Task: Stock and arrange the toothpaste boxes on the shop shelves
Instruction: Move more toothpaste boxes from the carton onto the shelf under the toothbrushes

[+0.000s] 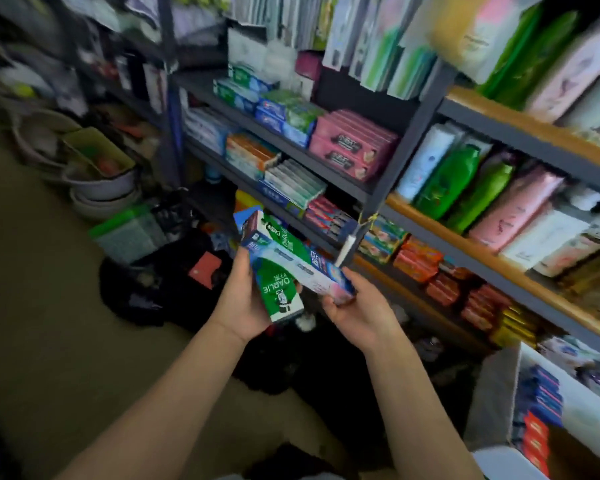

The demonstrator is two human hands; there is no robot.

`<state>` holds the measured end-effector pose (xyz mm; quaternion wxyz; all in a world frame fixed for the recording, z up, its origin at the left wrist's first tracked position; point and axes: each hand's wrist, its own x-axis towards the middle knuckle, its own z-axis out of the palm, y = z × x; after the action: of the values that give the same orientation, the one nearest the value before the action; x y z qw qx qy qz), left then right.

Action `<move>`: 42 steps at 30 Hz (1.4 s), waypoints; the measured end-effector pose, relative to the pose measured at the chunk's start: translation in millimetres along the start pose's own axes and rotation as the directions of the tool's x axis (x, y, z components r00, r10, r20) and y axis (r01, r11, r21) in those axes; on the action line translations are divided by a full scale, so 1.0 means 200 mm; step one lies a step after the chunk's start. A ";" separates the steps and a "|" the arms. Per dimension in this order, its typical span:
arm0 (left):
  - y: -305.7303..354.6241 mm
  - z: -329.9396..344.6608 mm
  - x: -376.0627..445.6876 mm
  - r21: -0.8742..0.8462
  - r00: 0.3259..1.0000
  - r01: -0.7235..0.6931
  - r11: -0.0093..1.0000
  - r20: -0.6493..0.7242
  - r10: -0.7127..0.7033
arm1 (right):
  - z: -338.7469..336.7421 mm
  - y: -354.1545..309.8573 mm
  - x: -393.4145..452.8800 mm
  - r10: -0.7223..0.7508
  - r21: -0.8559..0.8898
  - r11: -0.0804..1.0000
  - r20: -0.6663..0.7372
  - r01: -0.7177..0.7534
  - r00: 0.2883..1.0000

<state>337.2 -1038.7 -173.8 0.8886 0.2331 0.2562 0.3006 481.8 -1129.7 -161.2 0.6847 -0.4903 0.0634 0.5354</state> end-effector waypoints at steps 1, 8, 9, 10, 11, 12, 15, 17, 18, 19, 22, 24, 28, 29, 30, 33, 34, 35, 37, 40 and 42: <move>0.05 -0.03 0.05 -0.033 0.999 -0.020 0.999 -0.031 0.019 | 0.07 0.01 0.04 0.022 -0.012 1.000 0.014 -0.022 1.000; 0.48 -0.24 0.46 -0.021 0.986 -0.128 0.992 -0.106 0.125 | 0.53 0.04 0.59 0.278 -0.124 0.959 0.232 -0.255 0.932; 0.55 -0.26 0.53 -0.014 0.981 -0.142 0.990 -0.133 0.139 | 0.60 0.04 0.68 0.287 -0.164 0.954 0.263 -0.250 0.921; 0.63 -0.27 0.60 -0.021 0.977 -0.151 0.988 -0.153 0.146 | 0.67 0.04 0.77 0.283 -0.207 0.952 0.300 -0.227 0.911; 0.70 -0.29 0.68 -0.032 0.974 -0.160 0.987 -0.168 0.153 | 0.75 0.02 0.85 0.266 -0.240 0.952 0.332 -0.191 0.905; 0.78 -0.30 0.76 -0.039 0.969 -0.177 0.983 -0.183 0.167 | 0.83 -0.01 0.91 0.241 -0.258 0.954 0.364 -0.151 0.900; 1.00 -0.29 0.98 -0.036 0.954 -0.218 0.975 -0.219 0.205 | 1.01 -0.16 1.09 0.176 -0.288 0.957 0.457 -0.042 0.872; 1.10 -0.29 1.13 -0.015 0.954 -0.216 0.976 -0.218 0.208 | 1.11 -0.26 1.22 0.188 -0.324 0.946 0.473 -0.029 0.861; 1.13 -0.28 1.18 -0.006 0.956 -0.217 0.976 -0.201 0.211 | 1.15 -0.29 1.26 0.204 -0.342 0.939 0.459 -0.040 0.865; 1.17 -0.27 1.26 -0.003 0.962 -0.206 0.979 -0.184 0.202 | 1.18 -0.33 1.32 0.221 -0.348 0.935 0.436 -0.062 0.873; 1.24 -0.24 1.50 0.023 0.971 -0.173 0.985 -0.163 0.174 | 1.28 -0.41 1.50 0.202 -0.351 0.935 0.395 -0.056 0.896; 1.28 -0.22 1.65 0.041 0.976 -0.156 0.987 -0.147 0.160 | 1.33 -0.46 1.61 0.150 -0.395 0.919 0.374 0.011 0.915; 1.40 -0.26 1.94 0.063 0.975 -0.163 0.985 -0.144 0.170 | 1.47 -0.55 1.76 -0.030 -0.576 0.785 0.332 0.228 0.943; 1.44 -0.26 2.00 0.078 0.976 -0.162 0.984 -0.134 0.172 | 1.52 -0.57 1.79 -0.096 -0.626 0.728 0.312 0.280 0.945; 1.47 -0.28 2.07 0.097 0.978 -0.162 0.982 -0.121 0.173 | 1.58 -0.59 1.82 -0.165 -0.664 0.670 0.302 0.331 0.939; 1.62 -0.31 2.27 0.148 0.988 -0.128 0.981 -0.072 0.140 | 1.77 -0.63 1.95 -0.343 -0.743 0.483 0.325 0.462 0.881; 1.68 -0.32 2.33 0.167 0.991 -0.114 0.979 -0.054 0.125 | 1.85 -0.64 2.00 -0.390 -0.771 0.415 0.329 0.483 0.860; 1.75 -0.33 2.40 0.189 0.993 -0.098 0.977 -0.042 0.107 | 1.92 -0.65 2.05 -0.432 -0.805 0.338 0.327 0.487 0.840; 1.89 -0.36 2.51 0.245 0.996 -0.066 0.967 -0.044 0.079 | 2.05 -0.68 2.16 -0.504 -0.873 0.171 0.320 0.456 0.802; 2.09 -0.45 2.69 0.297 0.995 -0.005 0.955 -0.092 0.034 | 2.22 -0.78 2.31 -0.638 -0.938 -0.208 0.346 0.278 0.688; 2.19 -0.51 2.78 0.308 0.994 0.043 0.951 -0.106 -0.011 | 2.32 -0.84 2.42 -0.674 -0.895 -0.443 0.371 0.054 0.639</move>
<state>477.4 -337.8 -177.7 0.8308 0.3501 0.3488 0.2561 614.2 -453.1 -119.2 0.1464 -0.8938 -0.4215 -0.0458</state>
